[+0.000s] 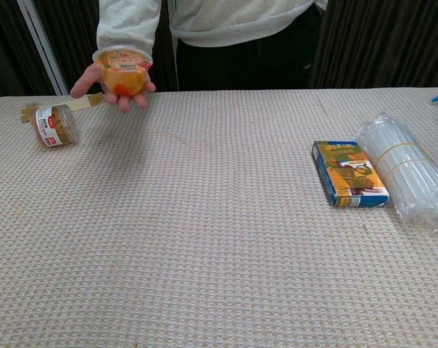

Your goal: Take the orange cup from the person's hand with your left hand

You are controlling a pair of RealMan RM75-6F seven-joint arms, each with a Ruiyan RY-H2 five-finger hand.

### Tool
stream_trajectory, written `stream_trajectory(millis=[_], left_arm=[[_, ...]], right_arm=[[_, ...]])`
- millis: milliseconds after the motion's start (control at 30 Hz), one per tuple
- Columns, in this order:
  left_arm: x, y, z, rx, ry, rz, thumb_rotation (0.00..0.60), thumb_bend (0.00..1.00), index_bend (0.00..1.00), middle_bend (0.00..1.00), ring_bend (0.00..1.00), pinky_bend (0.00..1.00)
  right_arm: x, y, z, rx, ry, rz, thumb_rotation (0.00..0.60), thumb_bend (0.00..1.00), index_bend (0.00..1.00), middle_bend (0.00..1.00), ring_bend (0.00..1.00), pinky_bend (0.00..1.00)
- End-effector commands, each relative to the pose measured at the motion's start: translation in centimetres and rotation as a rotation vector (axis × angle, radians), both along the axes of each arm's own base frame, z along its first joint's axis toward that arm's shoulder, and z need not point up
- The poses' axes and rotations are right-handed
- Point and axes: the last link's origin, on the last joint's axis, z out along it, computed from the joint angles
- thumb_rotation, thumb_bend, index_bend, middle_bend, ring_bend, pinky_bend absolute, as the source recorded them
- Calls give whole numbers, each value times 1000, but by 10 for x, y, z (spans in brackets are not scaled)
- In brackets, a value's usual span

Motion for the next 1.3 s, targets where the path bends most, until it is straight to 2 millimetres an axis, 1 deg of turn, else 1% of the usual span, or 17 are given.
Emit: stream_trajectory(millis=[33, 300, 433, 567, 633, 767, 800, 900, 933, 1000, 1100, 1167, 1300], left_arm=[[0, 0, 0, 2, -3, 2, 600, 152, 0, 0, 0, 0], [0, 2, 1, -3, 0, 1, 600, 152, 0, 0, 0, 0], [4, 10, 4, -3, -16, -2, 600, 152, 0, 0, 0, 0], [16, 23, 6, -23, -40, 2, 600, 153, 0, 0, 0, 0], [27, 34, 8, -33, -34, -11, 600, 152, 0, 0, 0, 0], [59, 69, 11, -43, -45, -21, 600, 156, 0, 0, 0, 0], [63, 74, 11, -48, -49, -19, 600, 161, 0, 0, 0, 0], [86, 100, 8, -86, -51, 5, 600, 172, 0, 0, 0, 0], [90, 104, 8, -91, -49, 7, 600, 174, 0, 0, 0, 0], [105, 121, 5, -107, -30, 11, 600, 179, 0, 0, 0, 0], [125, 143, -1, -122, 36, 8, 600, 209, 0, 0, 0, 5], [136, 154, -8, -132, 94, 4, 600, 234, 0, 0, 0, 10], [153, 169, -24, -146, 123, 27, 600, 239, 7, 0, 0, 29]], right_arm=[[0, 0, -1, 2, 1, 1, 600, 97, 60, 0, 0, 0], [0, -1, -1, 1, 5, -2, 600, 97, 60, 0, 0, 0], [0, -1, -2, 4, 4, -3, 600, 97, 60, 0, 0, 0], [1, -2, -4, 9, 7, -4, 600, 97, 60, 0, 0, 0], [1, -2, -5, 11, 6, -5, 600, 97, 60, 0, 0, 0], [2, -2, -5, 17, 10, -3, 600, 97, 60, 0, 0, 0], [2, -2, -5, 16, 9, -4, 600, 97, 60, 0, 0, 0], [1, -1, -4, 14, 2, -11, 600, 97, 60, 0, 0, 0], [1, -1, -4, 14, 1, -11, 600, 97, 60, 0, 0, 0], [1, -1, -3, 18, 2, -13, 600, 97, 60, 0, 0, 0], [1, 0, -4, 22, 0, -16, 600, 98, 60, 0, 0, 0], [0, 1, -3, 23, -4, -21, 600, 97, 60, 0, 0, 0], [-1, 0, -2, 22, -16, -31, 600, 96, 61, 0, 0, 0]])
